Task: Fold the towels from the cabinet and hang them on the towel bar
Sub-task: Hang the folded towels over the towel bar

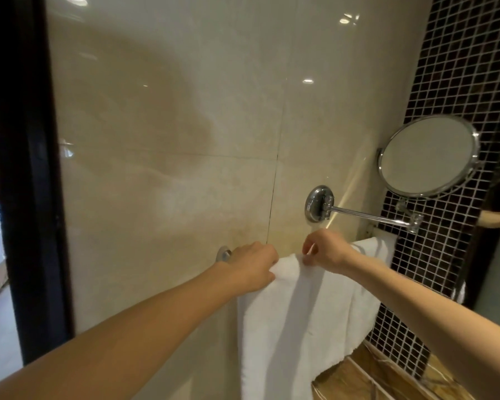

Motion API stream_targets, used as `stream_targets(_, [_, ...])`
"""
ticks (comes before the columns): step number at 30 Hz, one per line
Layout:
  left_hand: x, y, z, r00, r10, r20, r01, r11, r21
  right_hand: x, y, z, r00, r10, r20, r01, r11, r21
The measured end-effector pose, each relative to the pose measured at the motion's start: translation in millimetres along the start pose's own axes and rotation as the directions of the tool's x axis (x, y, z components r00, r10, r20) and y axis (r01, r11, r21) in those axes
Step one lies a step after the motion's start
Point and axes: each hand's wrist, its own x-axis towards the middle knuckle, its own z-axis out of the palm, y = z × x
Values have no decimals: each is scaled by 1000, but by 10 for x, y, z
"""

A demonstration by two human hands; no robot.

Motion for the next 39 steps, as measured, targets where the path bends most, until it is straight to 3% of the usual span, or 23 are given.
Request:
stream_targets(3, [42,-11,-17,998,42,36,-42,999,-8,-45,-36,28,987,-159,-4,158,986,-55])
stream_targets(5, [43,-21,-17,997,63,37,-63,998,-21,-106,-111,67,966,-255,38,256,967,-13])
stream_targets(9, [3,-19,-22,999,40,10,-40,999,-8,-178,-234,177,913,-385,136,398,913,-87])
stream_targets(15, [-45,21,-22,1000,-25,9,25,1000,18,-169,-247,205,914,-396,89,402,913,-69])
stream_targets(22, [-136,158,-4,993,-30,-111,58,966,253,-353,-286,297,901,-432,-34,431,901,-45])
stream_targets(29, [-196,317,75,983,-52,-174,109,935,338,-386,-317,311,935,-351,-49,354,932,79])
stream_targets(32, [-328,368,152,947,29,-320,64,959,277,-392,-330,288,944,-330,-12,330,938,104])
stream_targets(36, [-626,351,320,813,152,-563,-121,988,93,-431,-331,287,933,-361,1,361,932,46])
stream_targets(39, [-828,342,482,795,109,-597,-148,989,-15,-492,-346,319,928,-372,-33,373,927,40])
